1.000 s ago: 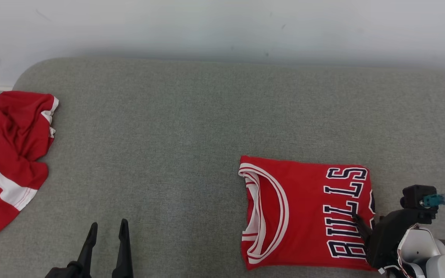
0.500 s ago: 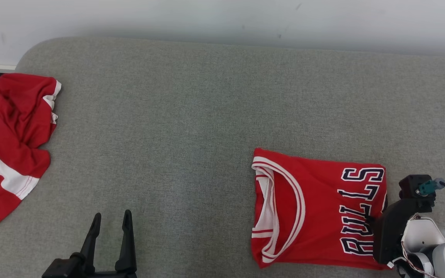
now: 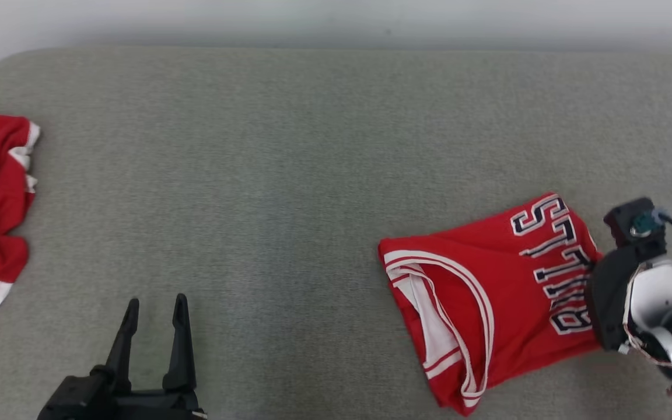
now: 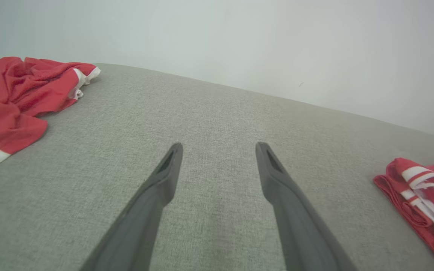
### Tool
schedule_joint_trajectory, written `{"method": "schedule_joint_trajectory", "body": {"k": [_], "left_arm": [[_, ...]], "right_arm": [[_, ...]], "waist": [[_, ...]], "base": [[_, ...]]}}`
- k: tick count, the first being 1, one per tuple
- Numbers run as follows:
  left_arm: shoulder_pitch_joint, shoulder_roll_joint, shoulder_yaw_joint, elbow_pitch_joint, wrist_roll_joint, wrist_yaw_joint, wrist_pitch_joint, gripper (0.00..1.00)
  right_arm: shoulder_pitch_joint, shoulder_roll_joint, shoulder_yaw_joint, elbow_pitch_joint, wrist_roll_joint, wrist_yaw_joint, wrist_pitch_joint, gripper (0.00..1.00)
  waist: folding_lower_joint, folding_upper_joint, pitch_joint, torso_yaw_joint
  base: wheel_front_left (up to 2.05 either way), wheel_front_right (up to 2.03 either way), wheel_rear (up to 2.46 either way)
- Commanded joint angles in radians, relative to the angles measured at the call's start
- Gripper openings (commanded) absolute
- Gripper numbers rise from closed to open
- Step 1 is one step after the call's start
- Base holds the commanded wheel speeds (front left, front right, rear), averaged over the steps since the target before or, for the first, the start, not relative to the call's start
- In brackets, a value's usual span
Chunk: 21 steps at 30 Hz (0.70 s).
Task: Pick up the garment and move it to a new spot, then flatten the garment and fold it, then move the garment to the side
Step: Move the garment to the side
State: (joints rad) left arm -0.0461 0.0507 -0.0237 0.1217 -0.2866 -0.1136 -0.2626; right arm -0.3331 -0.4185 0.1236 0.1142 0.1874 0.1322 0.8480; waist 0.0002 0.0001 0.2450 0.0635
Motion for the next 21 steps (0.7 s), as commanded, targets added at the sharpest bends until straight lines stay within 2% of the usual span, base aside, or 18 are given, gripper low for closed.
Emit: {"method": "schedule_joint_trajectory", "body": {"k": [1,6,10,17,21], "left_arm": [[-0.019,-0.001,0.007,-0.013,0.011,0.000,-0.003,1.00],[-0.057,-0.001,0.026,-0.045,0.033,-0.007,-0.003,1.00],[-0.093,0.000,0.041,-0.073,0.064,-0.010,-0.003,1.00],[-0.144,0.014,0.024,-0.103,0.110,-0.018,-0.002,1.00],[-0.167,0.040,0.003,-0.120,0.120,-0.016,-0.003,1.00]], "right_arm": [[-0.037,-0.038,0.034,-0.007,0.014,-0.003,-0.011,0.00],[-0.152,-0.134,0.128,0.008,0.045,-0.003,-0.059,0.00],[-0.238,-0.174,0.166,0.051,0.063,-0.003,-0.119,0.00],[-0.324,-0.216,0.123,0.171,0.051,-0.003,-0.247,0.00],[-0.350,-0.201,0.071,0.232,0.018,-0.003,-0.323,0.00]], "waist": [[-0.0002,-0.0001,0.042,-0.052],[-0.0002,-0.0001,0.099,-0.135],[-0.0002,-0.0001,0.145,-0.212],[-0.0002,-0.0001,0.213,-0.310],[-0.0002,-0.0001,0.249,-0.351]], "base": [[0.00,0.00,0.00],[0.00,0.00,0.00],[0.00,0.00,0.00],[0.00,0.00,0.00],[0.00,0.00,0.00]]}}
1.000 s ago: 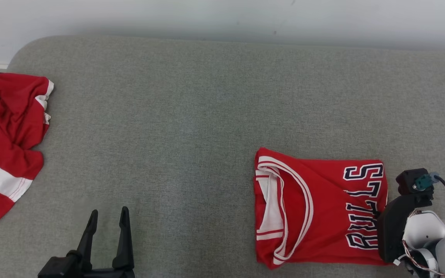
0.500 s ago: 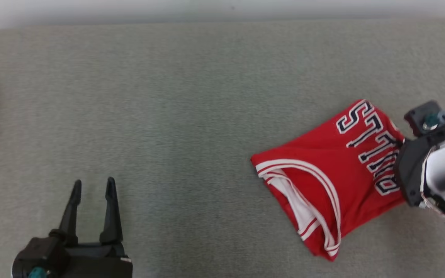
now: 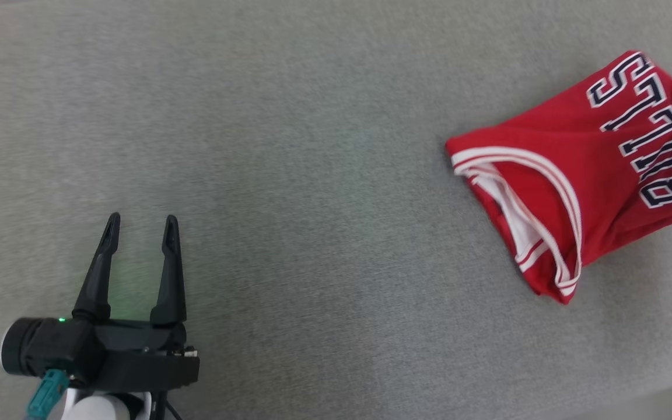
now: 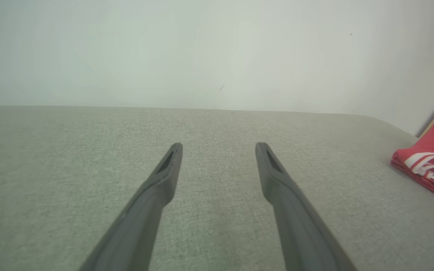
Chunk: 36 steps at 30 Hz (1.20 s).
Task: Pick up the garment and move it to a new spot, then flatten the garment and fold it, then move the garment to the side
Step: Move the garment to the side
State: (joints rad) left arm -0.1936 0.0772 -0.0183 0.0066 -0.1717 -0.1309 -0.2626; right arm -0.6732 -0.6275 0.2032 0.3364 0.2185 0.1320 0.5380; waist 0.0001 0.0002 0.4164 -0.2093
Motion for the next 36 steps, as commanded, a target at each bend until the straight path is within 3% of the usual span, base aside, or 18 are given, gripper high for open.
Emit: {"method": "schedule_joint_trajectory", "body": {"k": [1,14,28,29,30,31,33,36], "left_arm": [[-0.019,0.013,-0.002,-0.005,0.005,0.001,-0.003,1.00],[-0.056,0.061,-0.045,-0.078,0.023,0.001,-0.003,1.00],[-0.056,0.086,-0.054,-0.084,0.019,0.001,-0.002,1.00],[-0.058,0.089,-0.053,-0.080,0.014,0.001,-0.002,1.00],[-0.061,0.092,-0.050,-0.072,0.010,0.002,-0.002,1.00],[-0.060,0.090,-0.050,-0.071,0.009,0.002,-0.002,1.00],[-0.056,0.084,-0.048,-0.071,0.008,0.002,-0.002,1.00],[-0.048,0.075,-0.048,-0.070,0.005,0.002,-0.002,1.00]], "right_arm": [[-0.010,0.008,-0.009,0.010,-0.013,-0.003,-0.013,0.00],[-0.063,0.009,-0.110,0.102,-0.143,-0.003,-0.259,0.00],[-0.064,0.031,-0.148,0.090,-0.215,-0.003,-0.349,0.00],[-0.060,0.034,-0.154,0.090,-0.220,-0.003,-0.352,0.04],[-0.047,0.041,-0.167,0.087,-0.231,-0.003,-0.352,0.49],[-0.040,0.046,-0.182,0.087,-0.236,-0.003,-0.345,0.84],[-0.025,0.054,-0.208,0.087,-0.249,-0.003,-0.328,1.00],[0.004,0.068,-0.239,0.081,-0.268,-0.003,-0.299,1.00]], "waist": [[-0.0001,-0.0002,0.078,-0.078],[-0.0001,-0.0002,0.140,-0.141],[-0.0001,-0.0002,0.167,-0.142],[-0.0001,-0.0002,0.165,-0.139],[-0.0001,-0.0002,0.158,-0.133],[-0.0001,-0.0002,0.153,-0.130],[-0.0001,-0.0002,0.141,-0.124],[-0.0001,-0.0002,0.120,-0.114]], "base": [[0.00,0.00,0.00],[0.00,0.00,0.00],[0.00,0.00,0.00],[0.00,0.00,0.00],[0.00,0.00,0.00],[0.00,0.00,0.00],[0.00,0.00,0.00],[0.00,0.00,0.00]]}}
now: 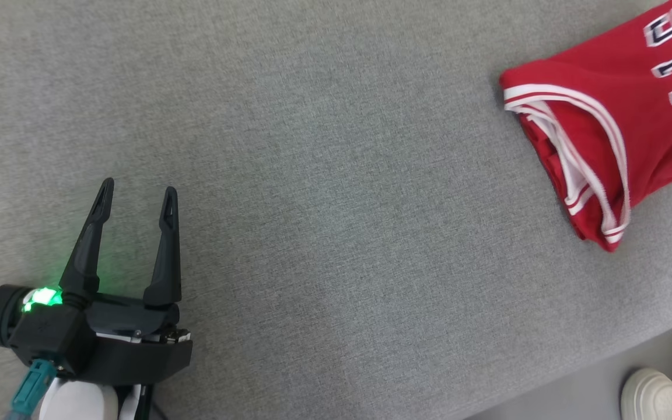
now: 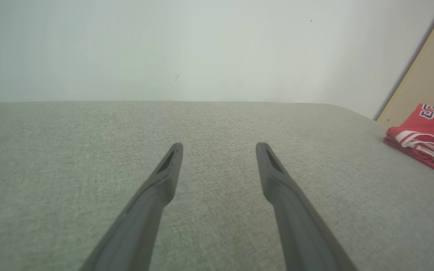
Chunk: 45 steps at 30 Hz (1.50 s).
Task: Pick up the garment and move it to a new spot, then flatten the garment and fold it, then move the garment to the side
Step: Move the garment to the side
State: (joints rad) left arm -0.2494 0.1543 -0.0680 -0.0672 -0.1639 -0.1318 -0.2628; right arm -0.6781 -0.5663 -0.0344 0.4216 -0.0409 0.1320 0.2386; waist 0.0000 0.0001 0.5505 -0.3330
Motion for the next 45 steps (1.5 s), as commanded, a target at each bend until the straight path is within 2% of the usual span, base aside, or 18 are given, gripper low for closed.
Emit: {"method": "schedule_joint_trajectory", "body": {"k": [1,9,16,26,32,37,45], "left_arm": [[0.011,-0.005,0.002,0.004,-0.003,0.002,-0.002,1.00],[0.036,-0.030,0.005,0.019,-0.011,0.002,-0.002,1.00],[0.099,-0.059,0.032,0.048,-0.020,0.002,-0.002,1.00],[0.213,-0.094,0.106,0.089,-0.011,0.017,-0.002,1.00],[0.276,-0.102,0.147,0.105,-0.025,0.026,-0.002,1.00],[0.318,-0.104,0.154,0.120,-0.037,0.021,-0.002,1.00],[0.370,-0.105,0.147,0.152,-0.050,0.023,-0.002,1.00]], "right_arm": [[0.016,0.008,-0.012,-0.008,-0.014,-0.003,0.011,1.00],[0.064,0.010,-0.034,-0.012,-0.009,-0.003,0.017,1.00],[0.131,0.062,-0.038,-0.064,0.036,-0.003,-0.059,1.00],[0.319,0.195,-0.085,-0.224,0.108,-0.003,-0.182,1.00],[0.453,0.263,-0.063,-0.320,0.141,-0.003,-0.226,1.00],[0.551,0.318,-0.034,-0.355,0.166,-0.003,-0.259,1.00],[0.685,0.413,-0.025,-0.345,0.183,-0.003,-0.301,1.00]], "waist": [[0.0000,-0.0001,-0.021,0.012],[0.0000,-0.0001,-0.091,0.047],[0.0000,-0.0001,-0.197,0.102],[0.0000,-0.0001,-0.356,0.211],[0.0000,-0.0001,-0.435,0.259],[0.0000,-0.0001,-0.483,0.292],[0.0000,-0.0001,-0.532,0.326]], "base": [[0.00,0.00,0.00],[0.00,0.00,0.00],[0.00,0.00,0.00],[0.00,0.00,0.00],[0.00,0.00,0.00],[0.00,0.00,0.00],[0.00,0.00,0.00]]}}
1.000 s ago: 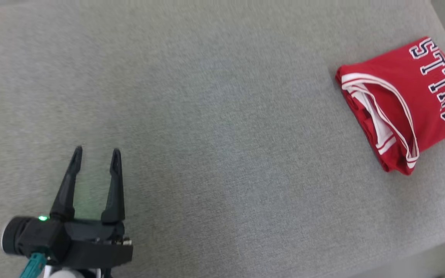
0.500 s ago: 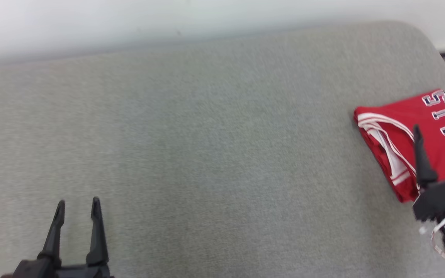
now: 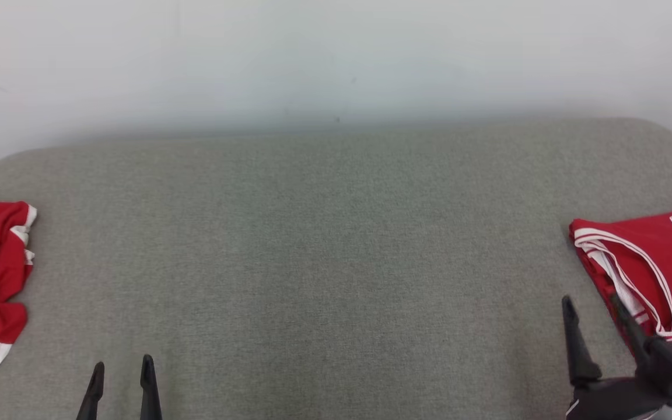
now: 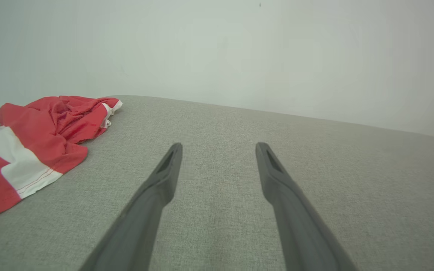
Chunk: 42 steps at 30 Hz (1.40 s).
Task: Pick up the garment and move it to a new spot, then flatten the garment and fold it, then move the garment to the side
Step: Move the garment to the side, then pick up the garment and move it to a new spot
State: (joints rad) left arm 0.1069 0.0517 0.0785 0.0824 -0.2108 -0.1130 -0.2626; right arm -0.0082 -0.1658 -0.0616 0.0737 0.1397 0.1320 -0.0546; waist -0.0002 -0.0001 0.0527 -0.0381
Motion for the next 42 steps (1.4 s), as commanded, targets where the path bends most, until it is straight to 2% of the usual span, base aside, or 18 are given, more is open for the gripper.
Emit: {"method": "schedule_joint_trajectory", "body": {"k": [1,16,42], "left_arm": [[0.022,-0.002,0.000,0.008,-0.001,0.005,-0.003,1.00],[0.043,-0.002,-0.019,0.060,0.010,0.007,-0.003,1.00],[0.022,-0.002,-0.017,0.061,0.013,0.003,-0.003,1.00]], "right_arm": [[0.025,0.022,0.006,0.006,0.003,-0.003,-0.012,1.00],[0.091,0.092,0.013,0.116,-0.001,-0.003,-0.081,1.00],[0.087,0.072,0.069,0.107,-0.023,-0.003,-0.108,1.00]], "waist": [[0.0002,0.0001,-0.038,0.033],[0.0002,0.0001,-0.061,0.038],[0.0002,0.0001,-0.061,0.048]], "base": [[0.00,0.00,0.00],[0.00,0.00,0.00],[0.00,0.00,0.00]]}}
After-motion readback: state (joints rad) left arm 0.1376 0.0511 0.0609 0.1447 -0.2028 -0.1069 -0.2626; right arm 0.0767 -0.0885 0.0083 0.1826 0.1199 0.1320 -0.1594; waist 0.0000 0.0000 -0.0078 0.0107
